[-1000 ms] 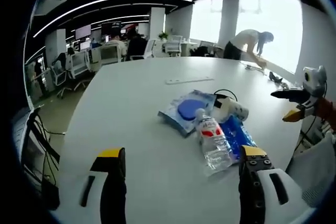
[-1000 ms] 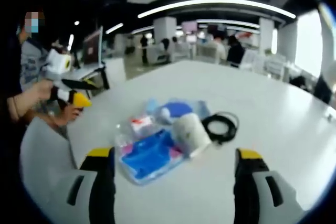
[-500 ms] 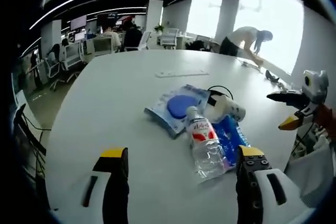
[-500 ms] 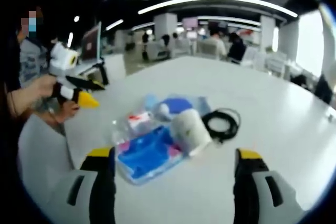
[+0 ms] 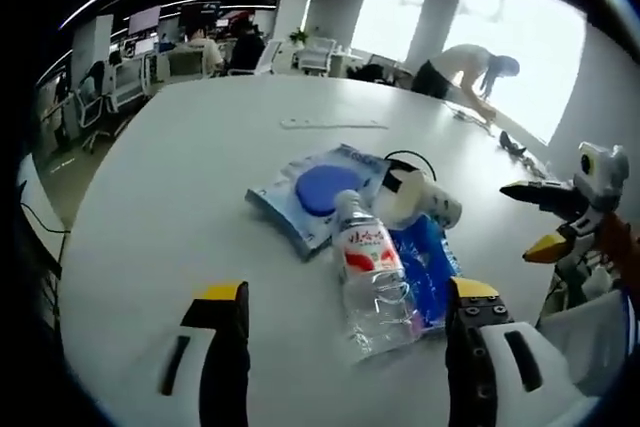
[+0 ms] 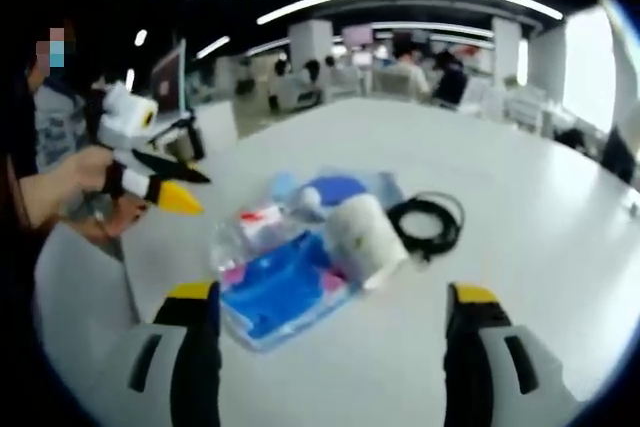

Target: Arrange the tabletop items into an orderly group along one side of the table until the central work area is clear of visible clutter.

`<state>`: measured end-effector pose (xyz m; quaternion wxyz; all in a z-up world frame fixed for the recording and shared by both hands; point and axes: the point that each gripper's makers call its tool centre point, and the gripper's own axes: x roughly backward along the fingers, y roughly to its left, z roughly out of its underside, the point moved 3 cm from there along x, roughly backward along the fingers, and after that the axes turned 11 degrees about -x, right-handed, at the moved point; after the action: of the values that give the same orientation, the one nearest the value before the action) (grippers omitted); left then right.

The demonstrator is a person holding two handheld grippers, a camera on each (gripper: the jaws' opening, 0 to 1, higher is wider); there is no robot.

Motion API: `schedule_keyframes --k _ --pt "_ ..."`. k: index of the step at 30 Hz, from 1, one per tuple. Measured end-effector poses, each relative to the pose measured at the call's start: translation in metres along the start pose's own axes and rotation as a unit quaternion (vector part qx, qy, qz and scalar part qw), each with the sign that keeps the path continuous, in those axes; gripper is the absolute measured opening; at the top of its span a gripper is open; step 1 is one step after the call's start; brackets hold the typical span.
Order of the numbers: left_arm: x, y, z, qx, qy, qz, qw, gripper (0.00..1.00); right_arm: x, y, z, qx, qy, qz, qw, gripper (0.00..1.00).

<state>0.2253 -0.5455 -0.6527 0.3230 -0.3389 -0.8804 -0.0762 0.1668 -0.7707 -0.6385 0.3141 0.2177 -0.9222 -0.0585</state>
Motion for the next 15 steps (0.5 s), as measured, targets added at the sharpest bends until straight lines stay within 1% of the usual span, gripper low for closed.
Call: schedule_keyframes --k 3,7,11,15 --pt "-0.007 -0.005 -0.001 0.007 0.003 0.010 0.9999 0.76 -0.001 0.000 0.002 -0.008 0.000 0.002 1.0000 0.90" --pt "-0.014 -0.010 -0.002 0.010 0.011 0.015 0.9998 0.74 -0.002 0.000 0.005 -0.019 -0.001 0.004 0.9998 0.90" --pt "-0.020 -0.012 -0.003 0.011 0.015 0.019 0.9996 0.72 -0.002 0.001 0.009 -0.020 0.003 0.002 0.9998 0.90" --pt "-0.026 -0.012 -0.002 0.023 0.023 0.023 0.9992 0.70 -0.003 0.001 0.011 -0.023 0.004 0.004 0.9997 0.90"
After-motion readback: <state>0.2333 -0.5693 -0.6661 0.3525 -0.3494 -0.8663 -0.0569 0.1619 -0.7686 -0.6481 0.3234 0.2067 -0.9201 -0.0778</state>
